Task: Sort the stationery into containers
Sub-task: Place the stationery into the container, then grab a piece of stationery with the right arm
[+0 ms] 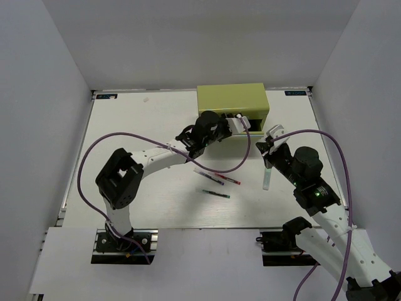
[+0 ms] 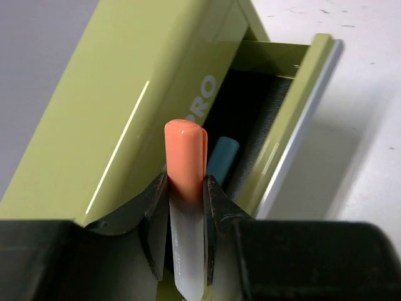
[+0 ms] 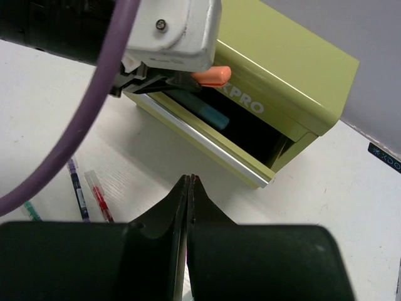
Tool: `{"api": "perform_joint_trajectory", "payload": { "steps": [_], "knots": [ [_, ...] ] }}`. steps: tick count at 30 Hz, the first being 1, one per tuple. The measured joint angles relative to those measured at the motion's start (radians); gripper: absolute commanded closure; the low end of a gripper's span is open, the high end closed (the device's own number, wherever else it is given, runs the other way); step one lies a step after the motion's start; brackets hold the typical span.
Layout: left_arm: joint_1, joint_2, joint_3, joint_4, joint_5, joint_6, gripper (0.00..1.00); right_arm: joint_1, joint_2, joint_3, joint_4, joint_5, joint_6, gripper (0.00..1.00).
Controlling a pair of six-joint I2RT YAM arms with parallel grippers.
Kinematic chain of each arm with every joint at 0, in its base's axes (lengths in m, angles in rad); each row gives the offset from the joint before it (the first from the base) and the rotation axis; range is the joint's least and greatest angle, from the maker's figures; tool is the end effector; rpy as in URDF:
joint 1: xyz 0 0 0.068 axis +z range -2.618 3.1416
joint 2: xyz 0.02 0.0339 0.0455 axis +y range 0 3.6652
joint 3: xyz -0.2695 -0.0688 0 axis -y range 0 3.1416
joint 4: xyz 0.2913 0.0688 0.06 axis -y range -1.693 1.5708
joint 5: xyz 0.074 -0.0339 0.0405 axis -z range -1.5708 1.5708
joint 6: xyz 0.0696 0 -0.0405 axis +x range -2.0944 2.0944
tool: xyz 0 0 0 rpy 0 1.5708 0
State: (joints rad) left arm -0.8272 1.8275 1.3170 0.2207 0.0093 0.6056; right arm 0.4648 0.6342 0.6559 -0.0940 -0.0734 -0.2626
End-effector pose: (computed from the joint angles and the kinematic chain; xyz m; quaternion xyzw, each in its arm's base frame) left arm 0.3444 -0.3755 0.2432 0.5286 0.6029 -0.0698 0.5935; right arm 0.2086 0.1103 0.3291 -0.2836 0.6750 0.0954 0.6744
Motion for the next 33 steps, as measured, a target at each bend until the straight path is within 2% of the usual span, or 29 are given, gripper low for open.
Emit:
{"api": "perform_joint_trajectory", "payload": {
  "steps": [4,7,8,11,12,16,19,21,22,25,27,33],
  "knots": [
    [0.015,0.034,0.017,0.043,-0.01,0.007,0.8,0.0,0.0,0.0,0.0,0.002,-0.003,0.95],
    [0.023,0.046,0.021,0.065,-0.014,0.009,0.55,0.0,0.0,0.0,0.0,0.005,-0.003,0.87],
    [0.025,0.048,0.021,0.07,-0.016,0.009,0.44,0.0,0.0,0.0,0.0,0.007,-0.006,0.85],
    [0.026,0.047,0.018,0.08,-0.008,0.006,0.32,0.0,0.0,0.0,0.0,0.011,-0.007,0.77],
    [0.021,0.047,0.018,0.089,-0.011,0.003,0.25,0.0,0.001,0.0,0.0,0.012,-0.006,0.76],
    [0.02,0.041,0.017,0.105,-0.014,-0.004,0.2,0.0,0.001,0.0,0.0,0.016,-0.008,0.7],
    [0.02,0.018,0.012,0.105,-0.022,-0.013,0.2,0.0,0.002,-0.002,0.001,0.022,-0.008,0.7],
    [0.018,-0.028,-0.016,0.111,-0.023,-0.04,0.14,0.0,0.002,-0.01,0.002,0.031,-0.009,0.69],
    [0.016,-0.05,-0.026,0.11,-0.023,-0.056,0.14,0.0,0.002,-0.014,0.003,0.039,-0.008,0.69],
    [0.013,-0.168,-0.089,0.112,-0.043,-0.163,0.12,0.0,0.008,-0.019,-0.002,0.075,-0.004,0.63],
    [0.013,-0.279,-0.135,0.095,-0.072,-0.268,0.01,-0.001,0.019,-0.019,-0.002,0.097,-0.002,0.61],
    [0.021,-0.597,-0.198,-0.06,-0.227,-0.616,0.01,-0.005,0.143,-0.006,-0.046,0.153,0.034,0.52]
  ]
}}
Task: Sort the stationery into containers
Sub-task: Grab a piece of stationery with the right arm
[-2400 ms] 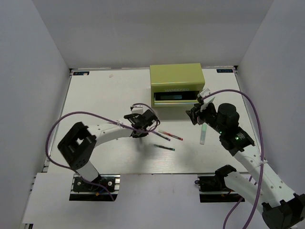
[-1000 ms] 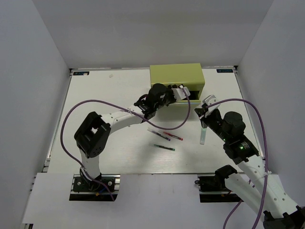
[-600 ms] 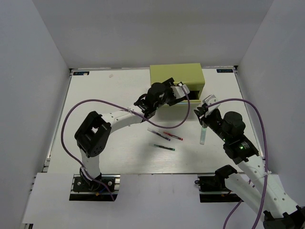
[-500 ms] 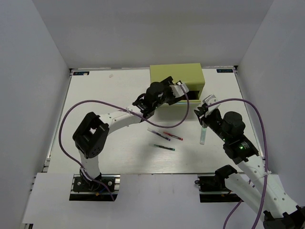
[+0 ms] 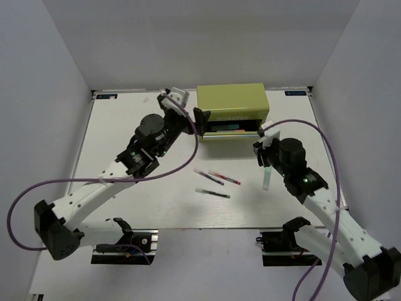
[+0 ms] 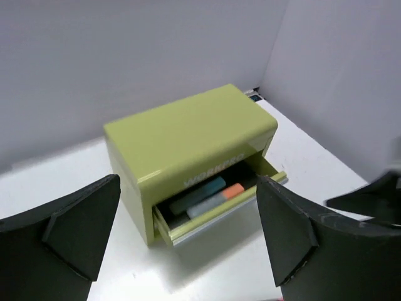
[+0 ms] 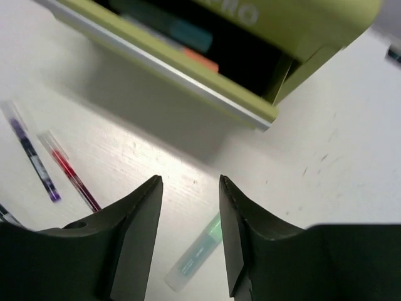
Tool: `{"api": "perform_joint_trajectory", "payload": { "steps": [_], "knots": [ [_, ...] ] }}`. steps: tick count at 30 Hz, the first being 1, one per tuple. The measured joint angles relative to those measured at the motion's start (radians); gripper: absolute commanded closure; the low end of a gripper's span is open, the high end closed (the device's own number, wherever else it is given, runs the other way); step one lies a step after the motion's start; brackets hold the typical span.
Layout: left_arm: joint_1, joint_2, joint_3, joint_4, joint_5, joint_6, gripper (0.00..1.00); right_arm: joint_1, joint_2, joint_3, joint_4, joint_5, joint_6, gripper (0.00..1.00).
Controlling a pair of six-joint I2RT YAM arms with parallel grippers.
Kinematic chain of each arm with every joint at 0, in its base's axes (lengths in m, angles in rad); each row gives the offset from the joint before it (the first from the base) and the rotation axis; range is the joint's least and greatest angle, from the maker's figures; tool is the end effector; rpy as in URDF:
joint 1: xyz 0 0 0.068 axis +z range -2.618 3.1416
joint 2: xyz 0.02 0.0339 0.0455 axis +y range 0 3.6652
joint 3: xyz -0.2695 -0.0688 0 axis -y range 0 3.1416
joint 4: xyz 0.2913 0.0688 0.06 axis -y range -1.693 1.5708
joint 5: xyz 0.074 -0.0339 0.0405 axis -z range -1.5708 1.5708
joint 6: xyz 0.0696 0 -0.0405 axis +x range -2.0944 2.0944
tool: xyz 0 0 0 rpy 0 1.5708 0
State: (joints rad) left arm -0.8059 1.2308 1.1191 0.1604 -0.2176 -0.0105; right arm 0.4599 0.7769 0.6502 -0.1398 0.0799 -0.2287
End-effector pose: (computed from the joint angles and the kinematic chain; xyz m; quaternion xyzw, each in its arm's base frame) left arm 0.2657 -0.2552 0.4016 0.1930 0.6625 -0.2170 0.6904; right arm 0.2379 0.1116 0.2874 -0.2452 0.7557 0.0384 0.6060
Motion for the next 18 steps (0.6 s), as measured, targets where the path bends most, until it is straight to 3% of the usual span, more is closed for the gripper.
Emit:
{"api": "perform_joint_trajectory", "payload": {
  "steps": [8,12,18],
  "knots": [
    [0.005,-0.146,-0.148,-0.301,-0.083,-0.26,0.01,-0.046,0.343,0.115,-0.158,0.038,0.095,0.44],
    [0.005,-0.201,-0.278,-0.38,-0.086,-0.297,0.01,-0.081,0.379,0.115,-0.218,0.045,0.114,0.36],
    [0.004,-0.299,-0.328,-0.395,-0.065,-0.313,0.01,-0.125,0.395,0.111,-0.249,0.064,0.082,0.36]
  ]
}}
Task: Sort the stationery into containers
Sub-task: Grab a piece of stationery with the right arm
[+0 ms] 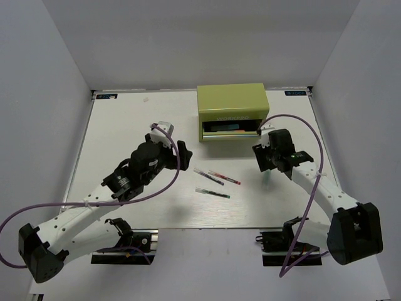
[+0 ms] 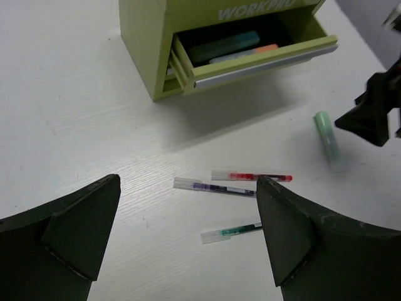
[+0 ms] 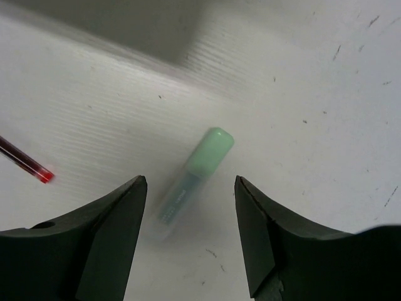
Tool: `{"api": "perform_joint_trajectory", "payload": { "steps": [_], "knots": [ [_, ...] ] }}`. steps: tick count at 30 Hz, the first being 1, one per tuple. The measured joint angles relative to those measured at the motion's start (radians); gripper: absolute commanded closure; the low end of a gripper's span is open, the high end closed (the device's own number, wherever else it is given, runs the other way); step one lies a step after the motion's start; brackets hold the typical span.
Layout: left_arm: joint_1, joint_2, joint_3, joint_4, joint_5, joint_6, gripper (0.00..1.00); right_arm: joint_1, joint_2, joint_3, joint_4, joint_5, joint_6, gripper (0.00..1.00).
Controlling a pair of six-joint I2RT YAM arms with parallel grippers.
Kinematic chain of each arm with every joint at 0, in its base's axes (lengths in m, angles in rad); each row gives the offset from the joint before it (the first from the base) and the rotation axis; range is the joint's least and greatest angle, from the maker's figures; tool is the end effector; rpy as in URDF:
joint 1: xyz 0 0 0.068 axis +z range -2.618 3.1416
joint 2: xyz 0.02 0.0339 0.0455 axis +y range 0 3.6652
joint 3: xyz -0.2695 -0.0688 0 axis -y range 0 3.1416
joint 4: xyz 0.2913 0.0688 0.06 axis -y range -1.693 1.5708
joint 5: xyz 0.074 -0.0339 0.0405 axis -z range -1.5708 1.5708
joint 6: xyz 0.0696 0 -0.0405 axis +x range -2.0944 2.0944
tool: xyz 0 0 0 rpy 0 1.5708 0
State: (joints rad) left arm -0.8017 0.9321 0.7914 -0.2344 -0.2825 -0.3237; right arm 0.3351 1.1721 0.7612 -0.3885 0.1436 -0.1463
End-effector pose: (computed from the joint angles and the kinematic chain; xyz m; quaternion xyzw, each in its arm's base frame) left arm 0.2137 -0.1929 0.2968 0.1167 0.8138 -0.1989 0.5334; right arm 0.2923 0.0912 0.1981 -0.1941 0.9039 -0.0308 0.3798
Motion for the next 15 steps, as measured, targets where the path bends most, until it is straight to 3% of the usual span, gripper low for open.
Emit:
{"api": "perform_joint_trajectory", "payload": {
  "steps": [6,15],
  "knots": [
    [-0.005,-0.08,-0.018,0.032,0.004,-0.005,0.01,-0.015,0.05,-0.053,-0.004,0.01,-0.058,0.39],
    [-0.005,-0.083,-0.026,0.033,0.003,-0.007,0.01,-0.021,0.113,-0.136,0.019,0.011,-0.118,0.37]
  ]
}}
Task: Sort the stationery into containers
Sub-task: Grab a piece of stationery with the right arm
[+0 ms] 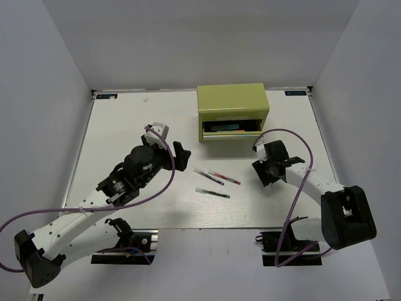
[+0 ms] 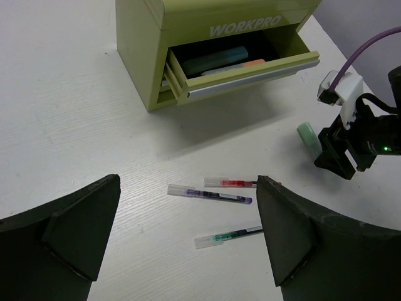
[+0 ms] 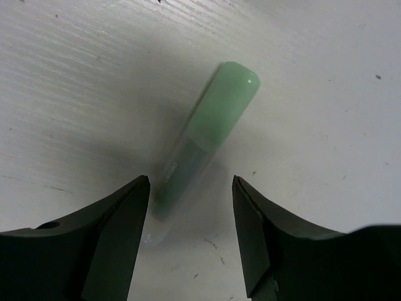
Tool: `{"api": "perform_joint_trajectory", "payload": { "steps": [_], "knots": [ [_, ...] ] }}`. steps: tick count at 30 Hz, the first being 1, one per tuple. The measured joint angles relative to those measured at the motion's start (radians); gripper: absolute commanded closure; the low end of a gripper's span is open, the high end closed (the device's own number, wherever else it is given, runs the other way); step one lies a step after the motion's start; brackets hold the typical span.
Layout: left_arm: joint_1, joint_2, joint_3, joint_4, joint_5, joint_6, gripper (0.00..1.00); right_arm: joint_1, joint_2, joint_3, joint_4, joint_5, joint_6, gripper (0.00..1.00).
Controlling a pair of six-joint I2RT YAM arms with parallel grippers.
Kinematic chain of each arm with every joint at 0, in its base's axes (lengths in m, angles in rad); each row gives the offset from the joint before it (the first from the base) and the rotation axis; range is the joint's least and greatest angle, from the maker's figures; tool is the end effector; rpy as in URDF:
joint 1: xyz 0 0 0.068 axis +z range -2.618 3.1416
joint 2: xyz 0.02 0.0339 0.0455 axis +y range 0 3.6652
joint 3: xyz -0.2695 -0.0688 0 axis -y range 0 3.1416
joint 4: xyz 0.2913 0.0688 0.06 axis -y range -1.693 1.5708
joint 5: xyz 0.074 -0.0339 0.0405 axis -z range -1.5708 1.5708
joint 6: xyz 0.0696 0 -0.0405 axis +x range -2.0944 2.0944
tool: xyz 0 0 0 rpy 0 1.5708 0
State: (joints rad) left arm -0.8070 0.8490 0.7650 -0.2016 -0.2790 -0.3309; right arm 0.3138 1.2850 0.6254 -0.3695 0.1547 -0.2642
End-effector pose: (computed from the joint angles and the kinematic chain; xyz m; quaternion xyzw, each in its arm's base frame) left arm 0.2023 -0.1835 0.3114 0.1060 0.7901 -0.2259 0.5599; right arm 0.2740 0.0776 0.1186 -0.2540 0.9267 -0.0678 0.2685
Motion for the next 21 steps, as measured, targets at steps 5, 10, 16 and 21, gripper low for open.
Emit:
{"api": "perform_joint_trajectory", "payload": {
  "steps": [5,10,16,21],
  "knots": [
    [0.0,0.003,0.0,0.0,0.0,0.0,0.01,0.0,0.039,-0.001,0.038,-0.006,-0.011,0.37],
    [0.0,0.004,0.0,0.001,0.0,0.001,0.01,-0.005,0.049,-0.001,0.063,-0.054,-0.042,0.58],
    [0.0,0.005,-0.005,0.003,0.0,0.001,0.01,-0.005,0.039,-0.01,0.054,-0.171,-0.108,0.81],
    [0.0,0.005,-0.006,0.008,0.0,0.001,0.01,-0.005,0.0,-0.017,-0.024,-0.296,-0.194,0.94]
  ]
}}
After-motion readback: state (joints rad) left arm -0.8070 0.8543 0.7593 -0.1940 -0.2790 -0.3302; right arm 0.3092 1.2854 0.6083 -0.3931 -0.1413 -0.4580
